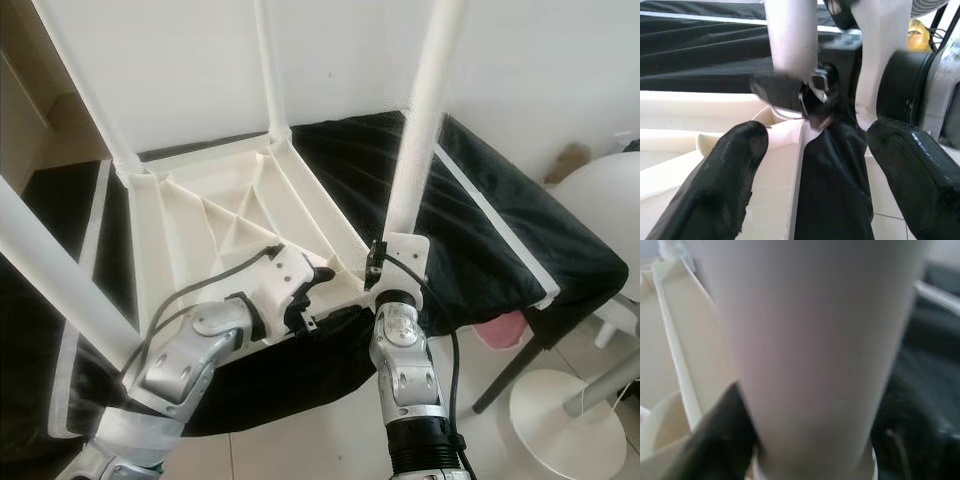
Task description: Building children table
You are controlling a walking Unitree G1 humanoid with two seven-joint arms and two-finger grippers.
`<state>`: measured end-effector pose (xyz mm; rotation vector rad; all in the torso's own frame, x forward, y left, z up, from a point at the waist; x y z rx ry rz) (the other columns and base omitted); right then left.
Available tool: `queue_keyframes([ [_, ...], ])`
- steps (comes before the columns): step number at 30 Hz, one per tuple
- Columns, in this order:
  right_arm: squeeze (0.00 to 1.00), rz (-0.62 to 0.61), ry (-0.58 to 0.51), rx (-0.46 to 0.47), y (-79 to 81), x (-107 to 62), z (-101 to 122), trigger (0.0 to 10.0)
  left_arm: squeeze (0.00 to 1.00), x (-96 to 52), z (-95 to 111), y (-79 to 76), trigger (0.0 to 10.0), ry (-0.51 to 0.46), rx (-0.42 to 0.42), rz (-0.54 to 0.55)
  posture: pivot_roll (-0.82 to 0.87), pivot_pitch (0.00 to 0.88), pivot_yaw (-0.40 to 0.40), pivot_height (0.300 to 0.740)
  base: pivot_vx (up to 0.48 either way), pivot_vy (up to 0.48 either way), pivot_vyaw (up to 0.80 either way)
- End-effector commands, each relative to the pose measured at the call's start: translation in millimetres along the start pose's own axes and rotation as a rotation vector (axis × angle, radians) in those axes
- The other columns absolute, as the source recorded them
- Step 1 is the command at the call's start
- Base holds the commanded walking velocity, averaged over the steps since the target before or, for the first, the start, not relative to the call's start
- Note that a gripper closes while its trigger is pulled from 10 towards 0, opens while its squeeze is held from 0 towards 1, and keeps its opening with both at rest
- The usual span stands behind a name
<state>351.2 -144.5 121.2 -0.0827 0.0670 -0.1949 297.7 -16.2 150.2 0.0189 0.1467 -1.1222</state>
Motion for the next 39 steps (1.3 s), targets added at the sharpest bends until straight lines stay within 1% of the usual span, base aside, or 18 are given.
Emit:
queue_keyframes([
  [1, 1.0, 0.065, -0.048, 0.073, 6.4, -5.6, 4, 10.0, 0.0, -2.9, -1, 12.5, 10.0, -0.003, 0.009, 0.106, -0.06, 0.0, 0.043, 0.74, 0.0, 0.0, 0.0],
  [4, 1.0, 0.096, -0.09, 0.086, 2.6, -5.4, 10, 10.0, 0.0, -3.1, -2, 12.2, 10.0, -0.002, 0.009, 0.105, -0.06, 0.0, 0.045, 0.74, 0.0, 0.0, 0.0],
  [7, 1.0, 0.162, -0.14, 0.087, -11.7, -5.4, 14, 10.0, 0.0, -3.8, -2, 12.4, 10.0, 0.002, 0.012, 0.104, -0.06, 0.0, 0.045, 0.74, 0.0, 0.0, 0.0],
  [9, 1.0, 0.162, -0.14, 0.087, -11.7, -5.4, 14, 10.0, 0.0, -3.8, -2, 12.4, 10.0, 0.002, 0.012, 0.104, -0.06, 0.0, 0.045, 0.74, 0.0, 0.0, 0.0],
  [12, 1.0, 0.309, -0.186, 0.069, -26.2, -6.4, 19, 10.0, 0.0, -3.8, -1, 12.2, 10.0, 0.001, 0.01, 0.098, -0.07, 0.0, 0.048, 0.74, 0.0, 0.0, 0.0],
  [13, 0.8, 0.36, -0.192, 0.056, -28.2, -6.0, 20, 10.0, 0.0, -3.4, -1, 11.8, 10.0, 0.001, 0.009, 0.095, -0.07, 0.0, 0.053, 0.74, 0.0, 0.0, 0.0],
  [14, 0.8, 0.36, -0.192, 0.056, -28.2, -6.0, 20, 10.0, 0.0, -3.4, -1, 11.8, 10.0, 0.001, 0.009, 0.095, -0.07, 0.0, 0.053, 0.74, 0.0, 0.0, 0.0],
  [15, 0.0, 0.416, -0.197, 0.038, -31.1, -4.0, 21, 10.0, 0.0, -2.6, -1, 10.3, 10.0, 0.001, 0.01, 0.087, -0.07, 0.0, 0.056, 0.74, 0.0, 0.0, 0.0],
  [16, 0.0, 0.458, -0.208, 0.009, -34.4, -1.3, 25, 10.0, 0.0, -1.8, 0, 8.9, 10.0, 0.001, 0.012, 0.078, -0.07, 0.0, 0.058, 0.74, 0.0, 0.0, 0.0],
  [19, 0.0, 0.482, -0.216, -0.011, -37.0, 0.4, 27, 10.0, 0.0, -1.3, 0, 7.9, 10.0, 0.001, 0.014, 0.072, -0.07, 0.0, 0.058, 0.74, 0.0, 0.0, 0.0],
  [21, 0.0, 0.551, -0.222, -0.071, -39.5, 3.0, 30, 10.0, 0.0, -1.3, 1, 6.5, 10.0, -0.001, 0.016, 0.063, -0.08, 0.0, 0.06, 0.74, 0.0, 0.0, 0.0],
  [23, 0.0, 0.578, -0.219, -0.091, -40.2, 3.8, 30, 10.0, 0.0, -1.2, 1, 6.5, 10.0, -0.001, 0.017, 0.061, -0.08, 0.0, 0.062, 0.74, 0.0, 0.0, 0.0],
  [25, 0.0, 0.697, -0.199, -0.179, -37.5, 5.3, 30, 10.0, 0.0, -1.3, 1, 6.0, 10.0, 0.002, 0.023, 0.055, -0.07, 0.0, 0.064, 0.74, 0.0, 0.0, 0.0],
  [26, 0.0, 0.697, -0.199, -0.179, -37.5, 5.3, 30, 10.0, 0.0, -1.3, 1, 6.0, 10.0, 0.002, 0.023, 0.055, -0.07, 0.0, 0.064, 0.74, 0.0, 0.0, 0.0],
  [30, 0.0, 0.832, -0.167, -0.307, -33.7, 8.2, 25, 10.0, 0.0, -1.5, 2, 6.2, 10.0, 0.001, 0.027, 0.052, -0.07, 0.0, 0.062, 0.74, 0.0, 0.0, 0.0],
  [35, 0.0, 0.896, -0.15, -0.37, -28.6, 10.4, 23, 9.8, 0.0, -1.6, 3, 6.5, 10.0, 0.0, 0.029, 0.053, -0.06, 0.0, 0.061, 0.74, 0.0, 0.0, 0.0],
  [36, 0.0, 0.919, -0.151, -0.387, -26.3, 10.7, 23, 0.0, 0.0, -1.7, 3, 6.7, 10.0, -0.001, 0.03, 0.053, -0.06, 0.0, 0.06, 0.74, 0.0, 0.0, 0.0],
  [39, 0.0, 0.95, -0.148, -0.407, -24.5, 11.4, 24, 0.0, 0.0, -1.9, 4, 6.9, 10.0, -0.004, 0.03, 0.057, -0.05, 0.0, 0.056, 0.74, 0.0, 0.0, 0.0],
])
Point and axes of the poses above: a point about 5 cm out from each wrist's last joint towards the gripper, its own x axis pointing out of the wrist towards the gripper, its own z axis along the axis of the wrist's last joint, y = z × x, the point moved 5 cm from there along x, pointing out of the wrist towards the gripper, and after that the axes turned 11 degrees about -x, right-handed, at the moved point
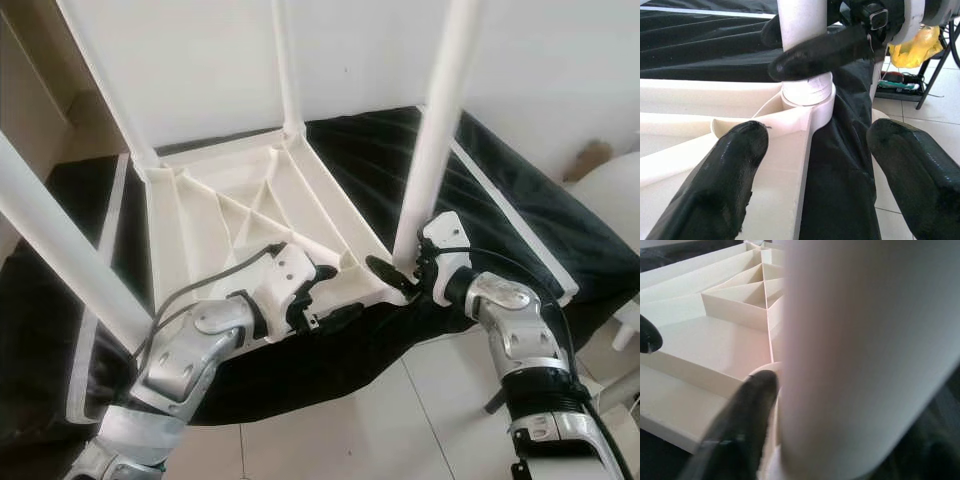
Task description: Building children table
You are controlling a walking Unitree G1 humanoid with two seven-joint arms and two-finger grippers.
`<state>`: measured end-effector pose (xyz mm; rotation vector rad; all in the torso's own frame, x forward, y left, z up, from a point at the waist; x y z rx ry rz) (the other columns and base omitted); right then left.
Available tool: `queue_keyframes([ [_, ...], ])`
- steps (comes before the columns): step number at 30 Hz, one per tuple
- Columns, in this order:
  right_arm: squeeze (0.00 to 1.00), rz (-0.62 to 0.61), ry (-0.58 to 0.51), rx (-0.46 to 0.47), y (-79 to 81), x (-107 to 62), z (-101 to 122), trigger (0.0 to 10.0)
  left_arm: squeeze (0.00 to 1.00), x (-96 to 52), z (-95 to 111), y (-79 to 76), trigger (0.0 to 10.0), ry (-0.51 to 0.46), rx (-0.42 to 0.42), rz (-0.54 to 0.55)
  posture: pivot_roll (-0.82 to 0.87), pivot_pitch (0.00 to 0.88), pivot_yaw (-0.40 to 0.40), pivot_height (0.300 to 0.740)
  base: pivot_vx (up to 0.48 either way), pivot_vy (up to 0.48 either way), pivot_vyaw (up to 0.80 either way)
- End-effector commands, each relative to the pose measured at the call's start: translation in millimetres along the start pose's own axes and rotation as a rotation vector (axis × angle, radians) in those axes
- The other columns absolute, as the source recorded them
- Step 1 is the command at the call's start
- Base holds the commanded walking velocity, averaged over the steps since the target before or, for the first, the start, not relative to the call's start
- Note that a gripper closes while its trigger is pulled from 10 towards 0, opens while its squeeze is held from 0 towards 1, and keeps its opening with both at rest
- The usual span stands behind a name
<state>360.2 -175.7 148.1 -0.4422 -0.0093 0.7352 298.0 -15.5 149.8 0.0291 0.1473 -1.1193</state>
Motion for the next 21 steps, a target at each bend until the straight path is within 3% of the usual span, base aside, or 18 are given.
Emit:
queue_keyframes([
  [1, 0.0, 0.045, 0.002, -0.013, 5.1, 3.5, 0, 0.0, 0.0, -1.8, 5, 6.5, 10.0, -0.011, 0.02, 0.055, -0.05, 0.0, 0.056, 0.74, 0.0, 0.0, 0.0],
  [13, 0.0, 0.064, 0.056, 0.015, 6.8, -9.2, -19, 0.0, 0.0, -1.6, 5, 5.1, 10.0, -0.016, 0.012, 0.058, -0.06, 0.0, 0.05, 0.74, 0.0, 0.0, 0.0],
  [14, 0.0, 0.059, 0.059, 0.03, 7.6, -9.4, -19, 2.5, 0.0, -1.0, 6, 5.2, 10.0, -0.017, 0.013, 0.057, -0.07, 0.0, 0.05, 0.74, 0.0, 0.0, 0.0],
  [15, 0.0, 0.059, 0.059, 0.03, 7.6, -9.4, -19, 2.5, 0.0, -1.0, 6, 5.2, 10.0, -0.017, 0.013, 0.057, -0.07, 0.0, 0.05, 0.74, 0.0, 0.0, 0.0],
  [16, 0.0, 0.046, 0.047, 0.046, 7.4, -8.3, -16, 10.0, 0.0, -0.2, 7, 5.9, 10.0, -0.02, 0.013, 0.056, -0.07, 0.0, 0.051, 0.74, 0.0, 0.0, 0.0],
  [19, 0.0, 0.016, 0.024, 0.068, 5.7, -6.5, -11, 10.0, 0.0, 0.4, 9, 6.6, 10.0, -0.024, 0.013, 0.056, -0.08, 0.0, 0.053, 0.74, 0.0, 0.0, 0.0],
  [21, 0.0, -0.108, 0.013, 0.065, -4.2, -2.2, -5, 10.0, 0.0, 1.0, 10, 7.0, 10.0, -0.028, 0.012, 0.056, -0.08, 0.0, 0.057, 0.74, 0.0, 0.0, 0.0],
])
Point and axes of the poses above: a point about 5 cm out from each wrist's last joint towards the gripper, its own x axis pointing out of the wrist towards the gripper, its own z axis along the axis of the wrist's last joint, y = z × x, the point moved 5 cm from there along x, pointing out of the wrist towards the gripper, and after that the axes turned 11 degrees about -x, right-handed, at the moved point
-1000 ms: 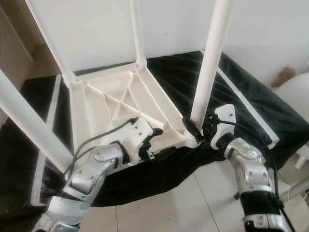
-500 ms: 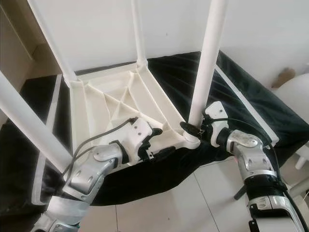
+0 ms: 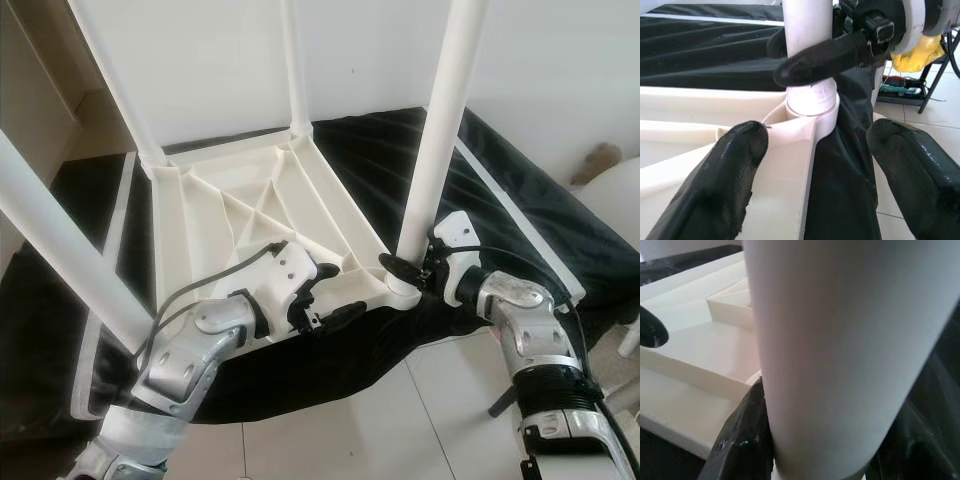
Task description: Building children table
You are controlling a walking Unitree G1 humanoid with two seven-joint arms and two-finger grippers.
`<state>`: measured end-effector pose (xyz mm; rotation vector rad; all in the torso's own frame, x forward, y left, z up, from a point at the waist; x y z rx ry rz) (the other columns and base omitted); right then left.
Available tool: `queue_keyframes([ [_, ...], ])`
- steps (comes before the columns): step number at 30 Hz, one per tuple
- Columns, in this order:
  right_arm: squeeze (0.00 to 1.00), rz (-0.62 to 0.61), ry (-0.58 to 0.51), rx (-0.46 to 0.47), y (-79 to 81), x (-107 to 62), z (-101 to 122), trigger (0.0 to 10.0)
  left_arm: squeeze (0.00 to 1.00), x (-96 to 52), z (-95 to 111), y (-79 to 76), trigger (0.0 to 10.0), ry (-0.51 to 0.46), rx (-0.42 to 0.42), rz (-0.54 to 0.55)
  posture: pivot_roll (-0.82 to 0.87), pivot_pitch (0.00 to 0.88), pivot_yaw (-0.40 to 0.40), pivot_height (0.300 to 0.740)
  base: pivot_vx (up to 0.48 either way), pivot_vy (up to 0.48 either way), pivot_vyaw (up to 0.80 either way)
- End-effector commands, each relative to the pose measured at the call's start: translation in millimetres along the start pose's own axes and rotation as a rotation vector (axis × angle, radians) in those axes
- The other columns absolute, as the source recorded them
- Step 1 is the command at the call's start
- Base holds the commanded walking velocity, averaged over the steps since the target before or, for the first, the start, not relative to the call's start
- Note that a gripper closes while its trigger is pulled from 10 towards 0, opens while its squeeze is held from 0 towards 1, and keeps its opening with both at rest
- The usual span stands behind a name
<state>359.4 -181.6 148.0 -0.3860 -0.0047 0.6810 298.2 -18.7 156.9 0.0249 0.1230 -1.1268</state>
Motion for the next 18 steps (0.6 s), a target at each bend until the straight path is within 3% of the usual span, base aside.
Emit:
queue_keyframes([
  [1, 0.0, -0.053, 0.016, 0.009, -0.9, 2.2, -2, 10.0, 0.0, -1.0, 3, 8.6, 10.0, -0.006, 0.003, 0.063, -0.08, 0.0, 0.057, 0.74, 0.0, 0.0, 0.0],
  [5, 0.0, -0.207, 0.045, 0.032, -6.3, 7.2, -3, 10.0, 0.0, -1.3, 2, 7.1, 10.0, -0.006, 0.0, 0.06, -0.09, 0.0, 0.059, 0.74, 0.0, 0.0, 0.0],
  [18, 0.0, -0.565, 0.201, 0.224, 10.9, 14.2, -16, 10.0, 0.0, -2.7, -1, 6.2, 10.0, 0.0, -0.012, 0.059, -0.08, 0.0, 0.058, 0.74, 0.0, 0.0, 0.0],
])
Point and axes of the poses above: a point about 5 cm out from each wrist's last joint towards the gripper, its own x axis pointing out of the wrist towards the gripper, its own z axis along the axis of the wrist's last joint, y = z × x, the point moved 5 cm from there along x, pointing out of the wrist towards the gripper, and after that the axes turned 11 degrees about -x, right-handed, at the moved point
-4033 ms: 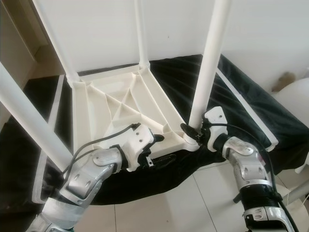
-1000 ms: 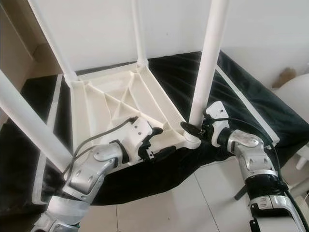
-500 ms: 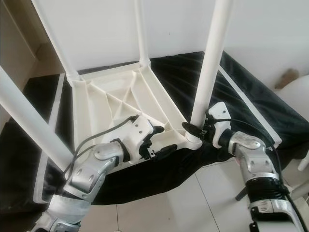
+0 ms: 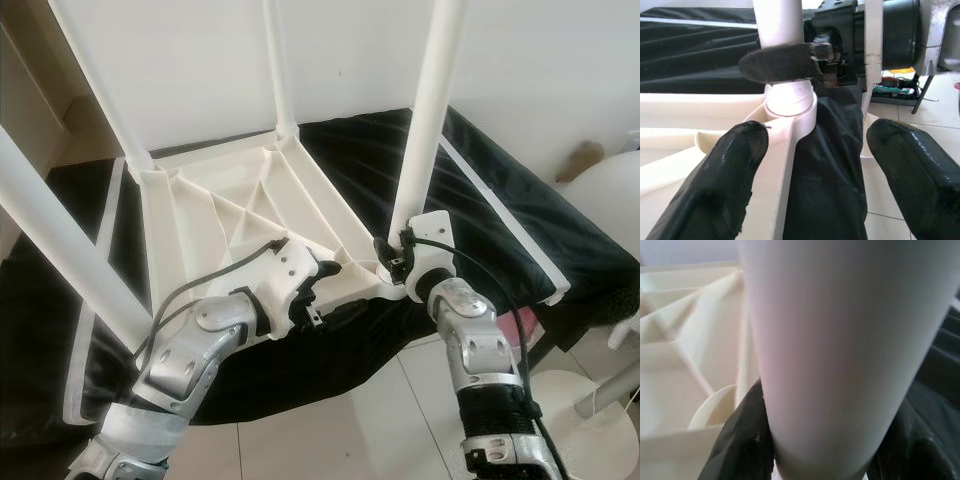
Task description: Building children table
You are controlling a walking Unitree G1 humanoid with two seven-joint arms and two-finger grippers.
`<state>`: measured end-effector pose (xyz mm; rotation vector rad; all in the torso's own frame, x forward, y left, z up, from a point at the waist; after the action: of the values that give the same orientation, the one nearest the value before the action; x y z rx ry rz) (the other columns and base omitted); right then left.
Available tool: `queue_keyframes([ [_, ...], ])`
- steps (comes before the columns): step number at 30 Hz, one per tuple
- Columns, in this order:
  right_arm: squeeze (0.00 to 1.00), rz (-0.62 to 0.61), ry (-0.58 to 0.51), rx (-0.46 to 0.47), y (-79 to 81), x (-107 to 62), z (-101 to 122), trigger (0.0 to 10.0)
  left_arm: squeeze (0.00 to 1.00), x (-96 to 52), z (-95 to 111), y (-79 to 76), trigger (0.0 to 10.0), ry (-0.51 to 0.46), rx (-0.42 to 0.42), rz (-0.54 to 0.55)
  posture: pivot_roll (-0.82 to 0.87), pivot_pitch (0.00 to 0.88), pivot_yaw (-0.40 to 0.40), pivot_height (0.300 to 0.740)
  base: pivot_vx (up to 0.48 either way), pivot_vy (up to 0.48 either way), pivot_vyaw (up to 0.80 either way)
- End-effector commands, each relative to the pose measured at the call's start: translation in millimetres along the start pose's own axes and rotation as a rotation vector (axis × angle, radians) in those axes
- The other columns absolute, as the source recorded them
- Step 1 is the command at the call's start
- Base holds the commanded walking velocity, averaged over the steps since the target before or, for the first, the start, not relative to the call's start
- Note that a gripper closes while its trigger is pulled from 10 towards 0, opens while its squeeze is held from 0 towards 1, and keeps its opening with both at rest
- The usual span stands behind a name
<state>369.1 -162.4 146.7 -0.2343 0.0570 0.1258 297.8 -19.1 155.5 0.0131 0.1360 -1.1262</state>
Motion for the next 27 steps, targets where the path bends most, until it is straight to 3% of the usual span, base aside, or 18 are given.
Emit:
queue_keyframes([
  [1, 0.0, -0.12, 0.13, 0.058, -2.8, -4.0, -25, 10.0, 0.0, -2.9, 1, 6.2, 10.0, -0.005, 0.002, 0.059, -0.08, 0.0, 0.06, 0.74, 0.0, 0.0, 0.0],
  [2, 0.0, -0.12, 0.13, 0.058, -2.8, -4.0, -25, 10.0, 0.0, -2.9, 1, 6.2, 10.0, -0.005, 0.002, 0.059, -0.08, 0.0, 0.06, 0.74, 0.0, 0.0, 0.0],
  [5, 0.0, -0.312, 0.177, 0.142, -3.2, -9.5, -29, 10.0, 0.0, -2.5, 1, 5.2, 10.0, -0.005, 0.0, 0.056, -0.08, 0.0, 0.06, 0.74, 0.0, 0.0, 0.0],
  [7, 0.0, -0.4, 0.205, 0.229, 9.1, -13.8, -31, 10.0, 0.0, -2.6, 1, 5.1, 10.0, -0.004, 0.001, 0.053, -0.08, 0.0, 0.064, 0.74, 0.0, 0.0, 0.0],
  [10, 0.0, -0.349, 0.189, 0.238, 31.6, -11.6, -25, 10.0, 0.0, -2.7, 0, 5.0, 10.0, -0.002, 0.004, 0.051, -0.07, 0.0, 0.065, 0.74, 0.0, 0.0, 0.0],
  [15, 0.0, -0.333, 0.178, 0.206, 30.7, -10.5, -21, 10.0, 0.0, -2.6, 0, 4.8, 10.0, -0.001, 0.004, 0.049, -0.08, 0.0, 0.063, 0.74, 0.0, 0.0, 0.0],
  [27, 0.0, -0.325, 0.116, 0.228, 37.7, -10.5, -5, 10.0, 0.0, -2.8, 1, 3.9, 10.0, -0.009, -0.008, 0.054, -0.07, 0.0, 0.056, 0.74, 0.0, 0.0, 0.0],
])
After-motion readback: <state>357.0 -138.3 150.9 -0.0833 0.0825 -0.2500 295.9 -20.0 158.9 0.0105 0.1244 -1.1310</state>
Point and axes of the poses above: a point about 5 cm out from each wrist's last joint towards the gripper, its own x axis pointing out of the wrist towards the gripper, its own z axis along the axis of the wrist's last joint, y = z × x, the point moved 5 cm from there along x, pointing out of the wrist towards the gripper, and after that the axes turned 11 degrees about -x, right-handed, at the moved point
